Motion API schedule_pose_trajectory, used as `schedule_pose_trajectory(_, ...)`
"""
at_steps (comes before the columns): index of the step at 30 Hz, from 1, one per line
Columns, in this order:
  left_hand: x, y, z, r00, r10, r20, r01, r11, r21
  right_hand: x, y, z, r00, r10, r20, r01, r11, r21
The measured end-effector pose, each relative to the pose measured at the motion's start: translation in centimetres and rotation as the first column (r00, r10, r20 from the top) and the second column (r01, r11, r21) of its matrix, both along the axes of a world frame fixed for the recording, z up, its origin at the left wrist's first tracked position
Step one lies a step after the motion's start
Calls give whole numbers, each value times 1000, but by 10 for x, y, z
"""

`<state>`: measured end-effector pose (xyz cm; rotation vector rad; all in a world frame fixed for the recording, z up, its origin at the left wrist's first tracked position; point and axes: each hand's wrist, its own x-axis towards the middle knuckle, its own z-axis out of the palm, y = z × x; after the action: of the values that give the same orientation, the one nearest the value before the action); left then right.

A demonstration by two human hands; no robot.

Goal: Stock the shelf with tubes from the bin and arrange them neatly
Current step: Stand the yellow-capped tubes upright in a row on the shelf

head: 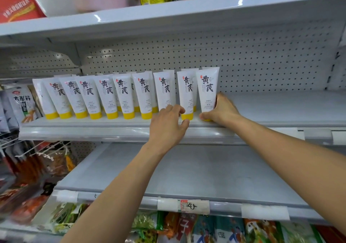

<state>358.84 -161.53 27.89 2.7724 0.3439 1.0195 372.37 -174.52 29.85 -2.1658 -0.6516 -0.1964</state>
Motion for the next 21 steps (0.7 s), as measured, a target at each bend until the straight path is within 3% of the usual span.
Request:
schedule_pose_trajectory(10,-8,-2,0,1000,14,7,-14,1000,-23,-8,-14,3,999,-14,-32,13,999,-41)
schedule_pose_trajectory(15,-33,-16,-7,998,-32,60,40,991,-131,-43,-41,-6,959,-111,260,116,993,-6)
schedule_pose_trajectory(21,-72,-30,-31,998,-57,30,63,963,-264,-94,-56,-36,884,142,445,-73,983,-168)
